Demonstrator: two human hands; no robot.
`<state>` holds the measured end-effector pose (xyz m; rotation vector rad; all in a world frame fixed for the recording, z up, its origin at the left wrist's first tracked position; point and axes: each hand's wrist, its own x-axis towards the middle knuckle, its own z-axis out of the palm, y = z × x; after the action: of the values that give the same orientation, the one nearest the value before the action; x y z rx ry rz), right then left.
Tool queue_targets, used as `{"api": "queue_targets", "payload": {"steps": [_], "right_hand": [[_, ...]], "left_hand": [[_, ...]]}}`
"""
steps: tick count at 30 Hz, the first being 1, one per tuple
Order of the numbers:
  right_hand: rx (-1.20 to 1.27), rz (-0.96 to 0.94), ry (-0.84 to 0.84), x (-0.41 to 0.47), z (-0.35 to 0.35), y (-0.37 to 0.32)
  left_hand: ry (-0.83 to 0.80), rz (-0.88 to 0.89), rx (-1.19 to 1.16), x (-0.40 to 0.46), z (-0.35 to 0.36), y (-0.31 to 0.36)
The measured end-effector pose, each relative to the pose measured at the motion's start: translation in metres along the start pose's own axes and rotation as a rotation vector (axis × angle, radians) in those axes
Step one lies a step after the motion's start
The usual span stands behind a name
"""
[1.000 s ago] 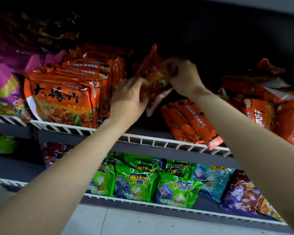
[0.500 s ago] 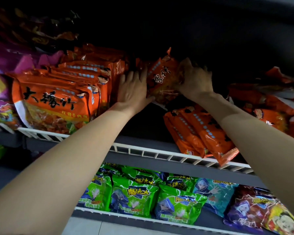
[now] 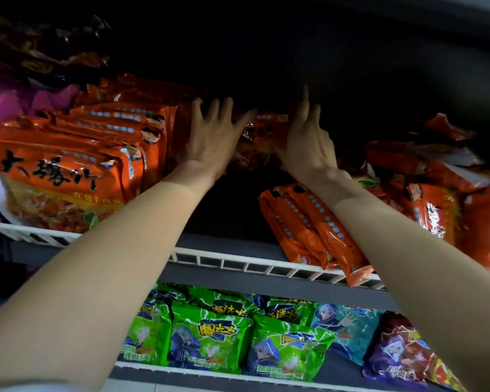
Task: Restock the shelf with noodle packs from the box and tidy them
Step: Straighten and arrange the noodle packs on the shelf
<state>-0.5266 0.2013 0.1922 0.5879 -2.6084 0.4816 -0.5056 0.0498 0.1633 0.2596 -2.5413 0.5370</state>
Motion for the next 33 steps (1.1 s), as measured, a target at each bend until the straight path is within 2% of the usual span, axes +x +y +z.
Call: {"api": "queue_targets", "payload": {"steps": [2, 5, 7, 9, 15, 19, 21, 27, 30, 33], "right_hand": [[-0.062, -0.125, -0.006, 0.0, 0.002, -0.001], [-0.157, -0.272, -0.201, 0.004, 0.012, -0.005], [-0.192, -0.224, -0.343, 0.009, 0.022, -0.008], [-0.232, -0.17, -0.4, 0.012, 0.031, -0.012], [-0.224, -0.129, -0.447, 0.007, 0.037, -0.017], [-0.276, -0.152, -0.276, 0.009, 0.03, -0.014], [-0.23, -0.106, -0.25, 0.012, 0.03, -0.012], [-0.166, -0.079, -0.464, 0.015, 0.037, -0.012], [-0.18, -0.088, -0.457, 0.015, 0.032, -0.01], [-0.138, -0.188, -0.362, 0.006, 0.008, -0.009]], "left_hand": [[0.007, 0.041, 0.105, 0.006, 0.003, 0.001], [0.013, 0.046, 0.154, 0.014, 0.008, -0.001], [0.044, 0.013, 0.156, 0.012, 0.012, -0.003], [0.077, 0.021, 0.207, 0.002, 0.016, -0.002], [0.025, 0.12, 0.281, -0.014, 0.028, 0.001], [-0.071, 0.15, 0.31, -0.01, 0.024, -0.008], [-0.059, 0.165, 0.284, -0.011, 0.023, -0.016], [-0.028, 0.161, 0.178, -0.014, 0.024, -0.011], [-0.065, 0.134, -0.012, -0.017, 0.02, -0.01], [-0.056, 0.099, -0.278, -0.021, 0.006, -0.006]]}}
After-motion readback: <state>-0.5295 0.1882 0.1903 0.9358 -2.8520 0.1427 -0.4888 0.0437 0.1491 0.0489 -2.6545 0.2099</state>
